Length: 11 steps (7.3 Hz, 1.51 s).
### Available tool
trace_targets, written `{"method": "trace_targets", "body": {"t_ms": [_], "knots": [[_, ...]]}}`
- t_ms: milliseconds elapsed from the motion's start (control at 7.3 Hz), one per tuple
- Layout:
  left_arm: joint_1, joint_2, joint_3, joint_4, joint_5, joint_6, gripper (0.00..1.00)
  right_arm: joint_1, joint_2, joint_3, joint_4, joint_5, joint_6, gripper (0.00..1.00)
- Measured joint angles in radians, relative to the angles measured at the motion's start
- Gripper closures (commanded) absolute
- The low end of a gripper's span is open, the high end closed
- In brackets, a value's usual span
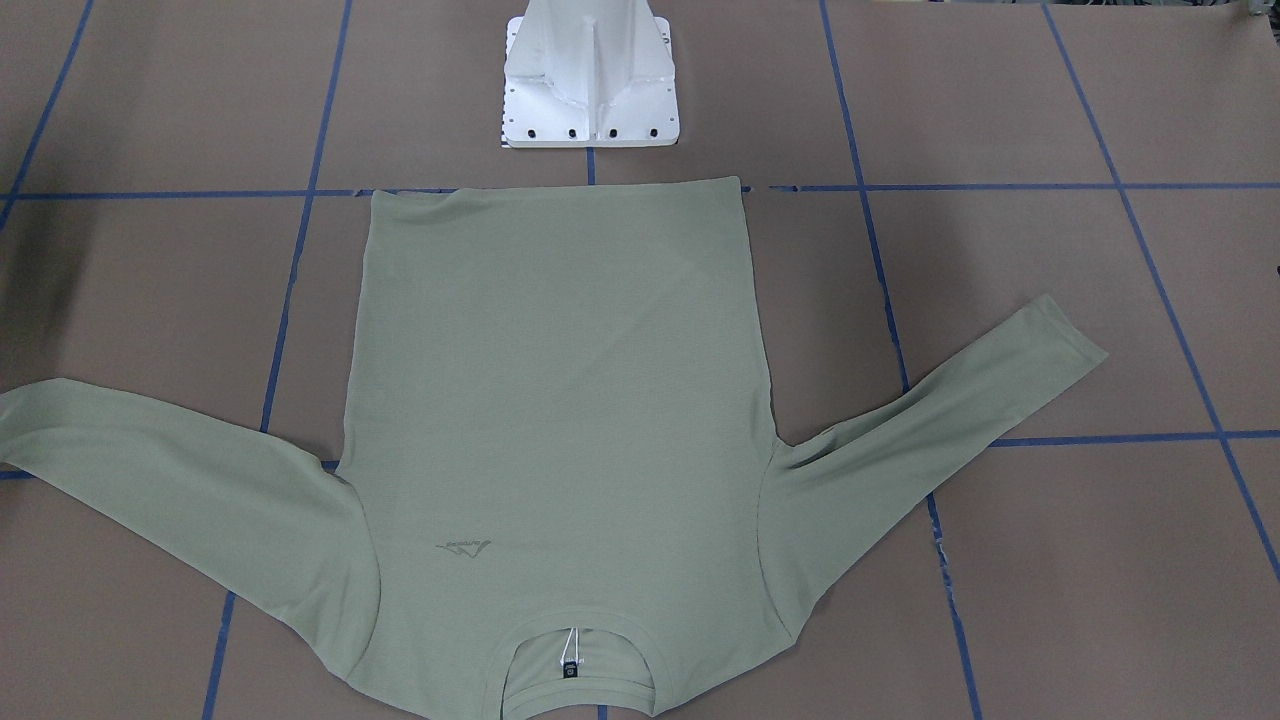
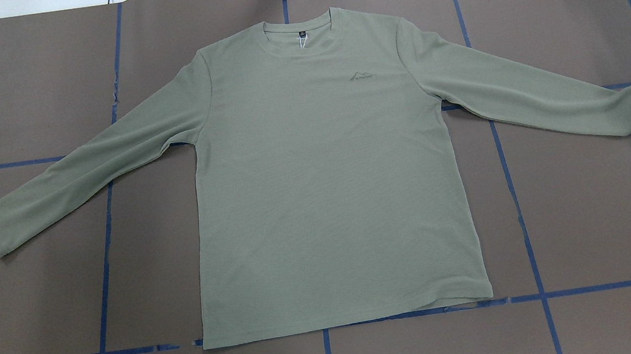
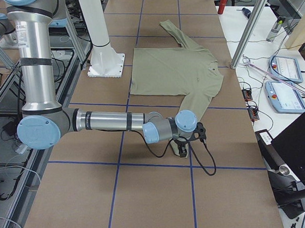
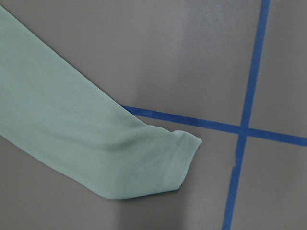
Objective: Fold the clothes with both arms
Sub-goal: 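Move the right gripper down to the cuff of the sleeve nearest it, then close the right gripper on the sleeve cuff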
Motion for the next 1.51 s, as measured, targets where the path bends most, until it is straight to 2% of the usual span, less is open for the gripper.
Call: {"method": "trace_targets", "body": {"t_ms": [274,548,959,1506], "knots": [[0.000,0.028,0.010,-0.079,0.000,0.001,0.00,-0.055,0.026,-0.074,0.156,-0.031,0.096,0.00],[0.000,0.067,0.013,-0.166,0.006,0.000,0.00,-0.086,0.040,-0.138,0.269,-0.077,0.113,0.00],[0.000,0.066,0.002,-0.188,0.089,-0.001,0.00,-0.139,0.076,-0.231,0.297,-0.168,0.115,0.00],[0.000,0.061,-0.002,-0.188,0.110,-0.004,0.00,-0.164,0.080,-0.262,0.298,-0.174,0.117,0.00]]}}
